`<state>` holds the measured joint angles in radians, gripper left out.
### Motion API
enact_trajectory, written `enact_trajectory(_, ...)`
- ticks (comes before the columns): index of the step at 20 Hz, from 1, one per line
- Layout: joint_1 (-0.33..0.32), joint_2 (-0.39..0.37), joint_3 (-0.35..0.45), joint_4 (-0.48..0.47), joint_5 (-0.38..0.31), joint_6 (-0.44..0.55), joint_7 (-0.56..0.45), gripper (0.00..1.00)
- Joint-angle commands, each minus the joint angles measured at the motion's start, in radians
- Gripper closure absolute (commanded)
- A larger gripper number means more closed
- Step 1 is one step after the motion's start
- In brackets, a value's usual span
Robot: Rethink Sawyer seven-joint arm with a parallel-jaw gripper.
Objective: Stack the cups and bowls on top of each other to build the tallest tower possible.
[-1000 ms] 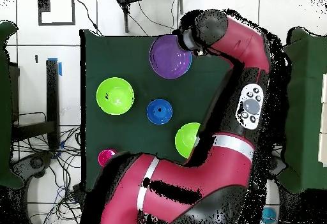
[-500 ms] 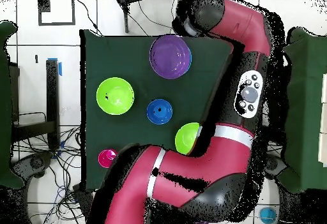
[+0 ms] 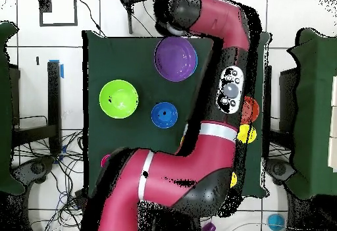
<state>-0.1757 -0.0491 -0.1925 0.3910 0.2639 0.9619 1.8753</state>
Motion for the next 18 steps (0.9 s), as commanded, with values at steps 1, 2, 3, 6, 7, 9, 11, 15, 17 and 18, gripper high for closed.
enact_trajectory(1, 0.073, 0.007, 0.120, 0.044, -0.049, 0.066, -0.254, 0.00)
enact_trajectory(2, 0.080, -0.001, 0.125, 0.060, -0.047, 0.064, -0.267, 0.00)
enact_trajectory(3, 0.087, -0.018, 0.128, 0.081, -0.048, 0.075, -0.288, 0.00)
enact_trajectory(6, 0.111, -0.098, 0.133, 0.185, -0.051, 0.094, -0.324, 0.00)
enact_trajectory(7, 0.119, -0.123, 0.132, 0.216, -0.052, 0.102, -0.327, 0.00)
enact_trajectory(9, 0.133, -0.151, 0.139, 0.275, -0.061, 0.082, -0.331, 0.00)
enact_trajectory(11, 0.142, -0.163, 0.147, 0.311, -0.068, 0.065, -0.333, 0.00)
enact_trajectory(15, 0.146, -0.181, 0.138, 0.353, -0.099, 0.059, -0.336, 0.00)
enact_trajectory(17, 0.143, -0.194, 0.133, 0.370, -0.112, 0.064, -0.340, 0.00)
enact_trajectory(18, 0.142, -0.199, 0.132, 0.378, -0.118, 0.063, -0.342, 0.00)
